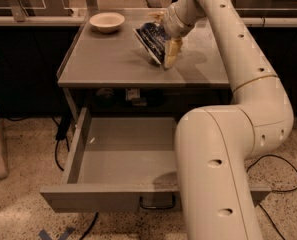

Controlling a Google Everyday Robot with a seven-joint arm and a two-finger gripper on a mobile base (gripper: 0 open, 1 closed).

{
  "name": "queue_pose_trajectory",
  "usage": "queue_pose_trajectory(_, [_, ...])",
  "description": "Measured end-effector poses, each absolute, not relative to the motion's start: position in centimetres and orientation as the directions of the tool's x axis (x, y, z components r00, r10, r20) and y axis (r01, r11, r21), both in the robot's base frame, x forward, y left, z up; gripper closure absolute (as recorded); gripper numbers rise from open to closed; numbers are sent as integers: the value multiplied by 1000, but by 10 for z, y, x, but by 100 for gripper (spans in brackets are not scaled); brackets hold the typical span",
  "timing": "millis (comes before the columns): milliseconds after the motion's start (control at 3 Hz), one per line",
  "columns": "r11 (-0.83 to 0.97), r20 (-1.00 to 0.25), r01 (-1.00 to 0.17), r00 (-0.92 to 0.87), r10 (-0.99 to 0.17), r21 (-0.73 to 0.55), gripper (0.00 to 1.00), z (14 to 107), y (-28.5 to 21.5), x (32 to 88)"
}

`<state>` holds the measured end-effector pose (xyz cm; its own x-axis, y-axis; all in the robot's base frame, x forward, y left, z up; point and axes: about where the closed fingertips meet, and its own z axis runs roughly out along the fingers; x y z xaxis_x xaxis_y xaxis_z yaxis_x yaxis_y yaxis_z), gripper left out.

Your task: Place blue chip bag into top drawer

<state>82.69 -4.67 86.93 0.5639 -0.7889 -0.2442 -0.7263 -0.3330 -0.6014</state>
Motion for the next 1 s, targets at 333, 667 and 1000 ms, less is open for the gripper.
queue_pose_trajectory(333, [-333,-245,-725,566,-787,-603,17,870,-46,828])
queue_pose_trajectory(667, [-333,-245,-725,566,-787,-603,42,870,-46,828])
queue_pose_trajectory(1000, [-333,-245,-725,566,-787,-603,63,870,-46,828])
